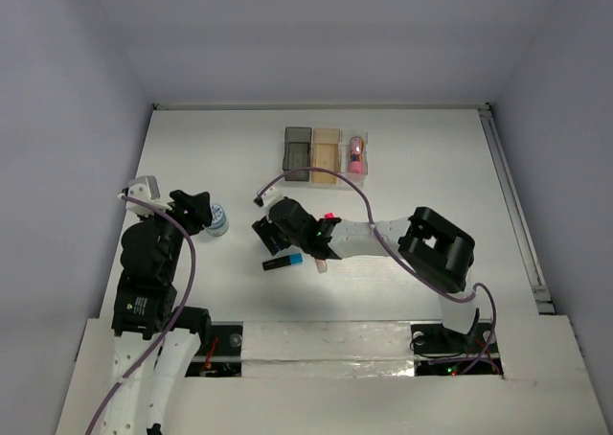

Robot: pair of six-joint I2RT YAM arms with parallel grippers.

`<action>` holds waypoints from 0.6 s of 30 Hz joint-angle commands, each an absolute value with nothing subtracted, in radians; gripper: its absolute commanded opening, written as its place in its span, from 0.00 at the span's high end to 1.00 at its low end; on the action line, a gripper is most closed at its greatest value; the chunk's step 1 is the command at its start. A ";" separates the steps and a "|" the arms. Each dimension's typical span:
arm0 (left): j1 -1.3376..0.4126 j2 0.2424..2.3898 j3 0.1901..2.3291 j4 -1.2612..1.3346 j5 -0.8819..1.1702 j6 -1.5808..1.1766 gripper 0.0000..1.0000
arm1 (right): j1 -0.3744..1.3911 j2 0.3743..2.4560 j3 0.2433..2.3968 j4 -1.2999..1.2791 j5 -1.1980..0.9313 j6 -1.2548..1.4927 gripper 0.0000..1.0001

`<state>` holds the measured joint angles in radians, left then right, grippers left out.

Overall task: Sort the stationery into containers
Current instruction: Pick up the stationery from the center of the board, then place the stationery in the storage box.

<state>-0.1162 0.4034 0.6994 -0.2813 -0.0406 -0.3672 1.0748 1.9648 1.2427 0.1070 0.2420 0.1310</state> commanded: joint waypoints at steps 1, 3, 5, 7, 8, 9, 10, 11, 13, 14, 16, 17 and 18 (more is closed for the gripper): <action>-0.110 0.428 0.698 -0.252 -0.054 -0.376 0.46 | 1.081 1.905 1.282 0.150 0.282 0.124 0.49; -0.101 0.439 0.699 -0.253 -0.054 -0.379 0.44 | 1.081 1.885 1.288 0.160 0.293 0.101 0.56; -0.101 0.463 0.698 -0.255 -0.057 -0.383 0.42 | 1.048 1.855 1.311 0.158 0.293 0.095 0.56; -0.101 0.503 0.699 -0.265 -0.074 -0.391 0.41 | 0.979 1.833 1.337 0.156 0.247 0.109 0.57; -0.101 0.517 0.703 -0.271 -0.081 -0.402 0.41 | 0.953 1.812 1.345 0.160 0.223 0.113 0.58; -0.101 0.531 0.704 -0.282 -0.096 -0.408 0.41 | 0.927 1.804 1.354 0.160 0.204 0.117 0.58; -0.101 0.541 0.709 -0.287 -0.103 -0.411 0.40 | 0.902 1.801 1.368 0.156 0.178 0.115 0.58; -0.101 0.558 0.710 -0.290 -0.107 -0.416 0.40 | 0.858 1.801 1.403 0.135 0.173 0.112 0.58; -0.092 0.574 0.712 -0.295 -0.120 -0.420 0.37 | 0.815 1.810 1.443 0.114 0.161 0.094 0.58; -0.092 0.587 0.710 -0.296 -0.123 -0.422 0.36 | 0.793 1.818 1.462 0.100 0.158 0.086 0.58; -0.092 0.601 0.712 -0.299 -0.126 -0.423 0.32 | 0.732 1.851 1.518 0.094 0.152 0.066 0.58; -0.092 0.613 0.710 -0.299 -0.127 -0.425 0.30 | 0.710 1.867 1.538 0.075 0.147 0.063 0.58; -0.092 0.621 0.712 -0.302 -0.132 -0.426 0.28 | 0.669 1.884 1.586 0.061 0.140 0.061 0.58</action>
